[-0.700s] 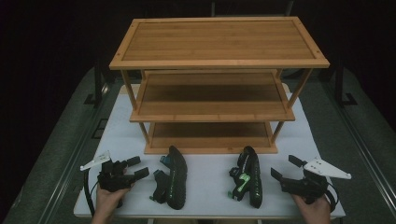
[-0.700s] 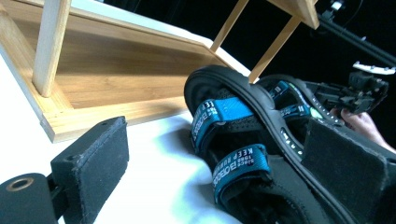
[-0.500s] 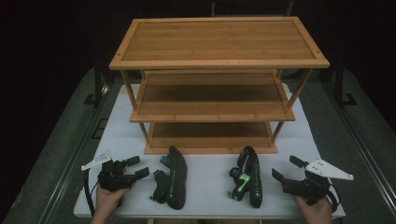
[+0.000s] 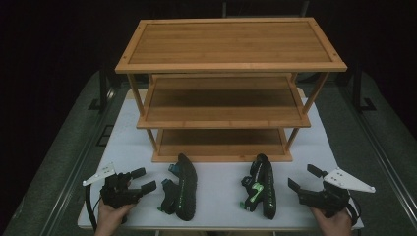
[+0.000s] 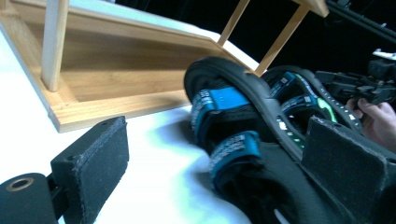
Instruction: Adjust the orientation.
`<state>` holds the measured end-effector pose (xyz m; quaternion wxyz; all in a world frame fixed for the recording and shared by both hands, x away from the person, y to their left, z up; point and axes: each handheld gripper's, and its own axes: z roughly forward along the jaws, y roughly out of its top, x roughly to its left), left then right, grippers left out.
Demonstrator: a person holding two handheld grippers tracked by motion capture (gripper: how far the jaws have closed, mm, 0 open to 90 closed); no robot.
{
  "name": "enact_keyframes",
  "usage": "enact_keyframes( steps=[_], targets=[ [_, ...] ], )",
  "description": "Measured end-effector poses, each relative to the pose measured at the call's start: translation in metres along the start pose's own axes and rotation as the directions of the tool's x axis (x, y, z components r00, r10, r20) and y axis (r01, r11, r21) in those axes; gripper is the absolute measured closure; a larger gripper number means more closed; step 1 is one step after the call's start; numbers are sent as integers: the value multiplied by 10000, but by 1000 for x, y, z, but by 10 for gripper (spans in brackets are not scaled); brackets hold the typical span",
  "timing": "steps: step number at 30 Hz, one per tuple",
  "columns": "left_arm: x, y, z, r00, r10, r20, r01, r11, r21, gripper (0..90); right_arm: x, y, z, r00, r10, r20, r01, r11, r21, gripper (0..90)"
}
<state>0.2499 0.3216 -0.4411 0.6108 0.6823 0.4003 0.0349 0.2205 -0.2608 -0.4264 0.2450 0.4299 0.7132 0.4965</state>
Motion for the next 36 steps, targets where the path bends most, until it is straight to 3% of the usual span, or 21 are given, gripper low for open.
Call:
enact_keyframes(
  steps=[15, 22, 27, 28, 29, 31, 36],
  targets=[
    [-4, 0, 2, 9996, 164, 249, -169, 9997, 197, 74, 1, 1, -2, 10000, -45, 7, 45, 10000, -71, 144],
    [-3, -1, 2, 9993, 302, 241, -313, 9983, 486, 135, 2, 2, -3, 9999, -119, 39, 119, 9999, -91, 144],
    [-4, -3, 7, 9981, 618, 70, -622, 9912, 1171, 208, 3, 1, -3, 9999, -89, 54, 89, 9999, -66, 144],
    [-3, -4, 8, 9966, 821, -28, -807, 9852, 1512, 227, 3, 1, -3, 9999, -103, 55, 103, 9999, -82, 144],
    [-3, -4, 8, 9966, 821, -28, -807, 9852, 1512, 233, 3, 1, -3, 9999, -113, 49, 113, 9999, -90, 144],
    [-2, -5, 10, 9943, 1050, -200, -992, 9760, 1938, 255, 4, 1, -3, 9999, -114, 22, 114, 9999, -72, 144],
    [0, -6, 11, 9934, 1137, -141, -1078, 9693, 2208, 313, 5, 1, -2, 9999, -150, 13, 150, 9999, -62, 144]
  ],
)
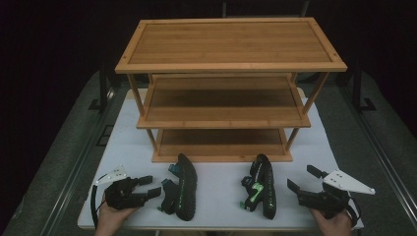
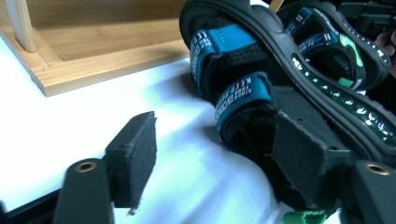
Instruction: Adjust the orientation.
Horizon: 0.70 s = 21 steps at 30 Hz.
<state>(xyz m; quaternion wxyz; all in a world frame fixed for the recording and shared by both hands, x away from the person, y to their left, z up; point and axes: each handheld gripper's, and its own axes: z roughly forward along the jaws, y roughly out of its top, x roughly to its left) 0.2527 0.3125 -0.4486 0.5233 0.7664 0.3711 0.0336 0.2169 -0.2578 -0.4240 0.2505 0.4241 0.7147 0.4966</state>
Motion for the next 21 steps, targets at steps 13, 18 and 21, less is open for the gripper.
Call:
enact_keyframes(
  steps=[13, 18, 21],
  targets=[
    [-2, 4, 12, 9989, 316, -337, -275, 9928, 1165, 417, 1, 0, 1, 10000, -22, -48, 23, 10000, 19, 144],
    [-6, 7, 23, 9976, 627, -304, -574, 9871, 1495, 443, 1, 0, 1, 10000, 3, -52, -3, 10000, 4, 145],
    [-9, 9, 27, 9978, 631, -189, -596, 9868, 1503, 465, 1, 0, 1, 10000, 9, -57, -9, 10000, 0, 144]
  ],
)
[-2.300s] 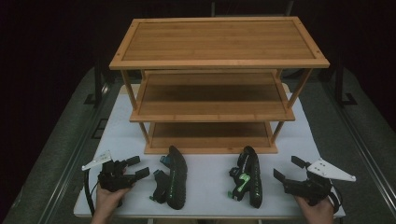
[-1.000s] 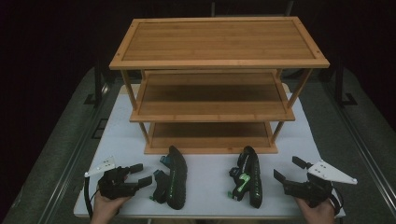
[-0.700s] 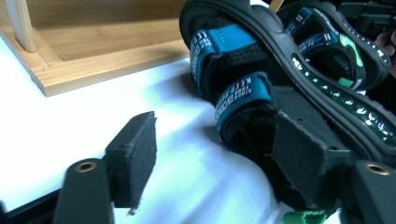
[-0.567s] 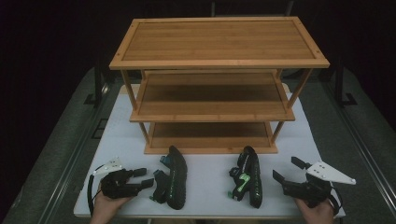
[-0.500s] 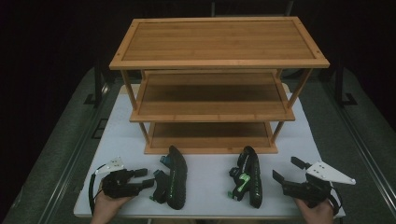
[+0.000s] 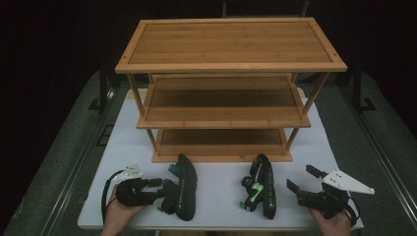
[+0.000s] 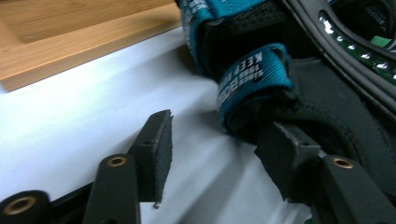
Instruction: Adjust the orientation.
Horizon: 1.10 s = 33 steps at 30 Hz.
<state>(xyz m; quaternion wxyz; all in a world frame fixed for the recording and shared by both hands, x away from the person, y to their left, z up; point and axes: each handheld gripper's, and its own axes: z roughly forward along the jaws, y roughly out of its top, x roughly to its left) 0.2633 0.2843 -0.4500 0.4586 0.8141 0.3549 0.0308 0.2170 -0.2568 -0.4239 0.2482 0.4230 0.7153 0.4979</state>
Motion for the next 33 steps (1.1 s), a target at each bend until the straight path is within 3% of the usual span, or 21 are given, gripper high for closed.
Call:
enact_keyframes(
  steps=[18, 33],
  targets=[
    [-6, 7, 4, 9982, 81, 589, -50, 9986, -529, 455, 1, 0, 0, 10000, -53, 14, 53, 10000, 47, 147],
    [-19, 19, 11, 9979, 506, 394, -478, 9965, -689, 441, 0, -1, -1, 9999, -11, 109, 10, 10000, 96, 149]
  ],
)
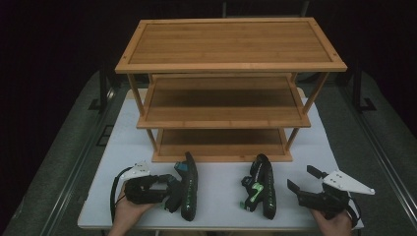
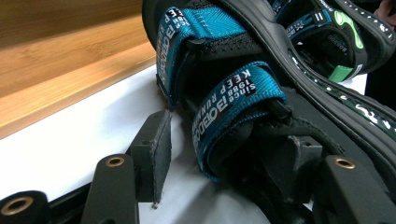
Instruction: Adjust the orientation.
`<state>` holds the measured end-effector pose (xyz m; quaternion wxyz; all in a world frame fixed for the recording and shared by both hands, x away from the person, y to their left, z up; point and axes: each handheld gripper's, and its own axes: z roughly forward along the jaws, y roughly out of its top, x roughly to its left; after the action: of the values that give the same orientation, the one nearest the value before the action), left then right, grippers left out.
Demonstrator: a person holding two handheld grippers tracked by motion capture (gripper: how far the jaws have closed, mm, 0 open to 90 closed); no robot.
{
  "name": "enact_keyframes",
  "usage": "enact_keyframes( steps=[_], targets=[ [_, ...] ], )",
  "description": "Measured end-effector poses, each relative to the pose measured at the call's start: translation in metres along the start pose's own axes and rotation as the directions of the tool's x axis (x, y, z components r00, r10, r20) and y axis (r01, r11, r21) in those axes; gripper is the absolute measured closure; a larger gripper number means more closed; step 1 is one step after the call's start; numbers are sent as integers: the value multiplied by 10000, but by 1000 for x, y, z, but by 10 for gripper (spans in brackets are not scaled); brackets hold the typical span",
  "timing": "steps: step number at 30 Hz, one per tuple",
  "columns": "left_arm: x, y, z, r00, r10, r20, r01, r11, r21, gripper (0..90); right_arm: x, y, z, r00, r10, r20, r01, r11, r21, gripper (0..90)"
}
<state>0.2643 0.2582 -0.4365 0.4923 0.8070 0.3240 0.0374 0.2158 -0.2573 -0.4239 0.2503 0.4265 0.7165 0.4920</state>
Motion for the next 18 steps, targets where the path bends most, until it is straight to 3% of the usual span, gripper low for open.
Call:
enact_keyframes(
  steps=[18],
  targets=[
    [-11, 18, 11, 9989, 209, 428, -208, 9998, -40, 430, 2, 1, -2, 9999, 20, 155, -19, 10000, -46, 150]
  ],
)
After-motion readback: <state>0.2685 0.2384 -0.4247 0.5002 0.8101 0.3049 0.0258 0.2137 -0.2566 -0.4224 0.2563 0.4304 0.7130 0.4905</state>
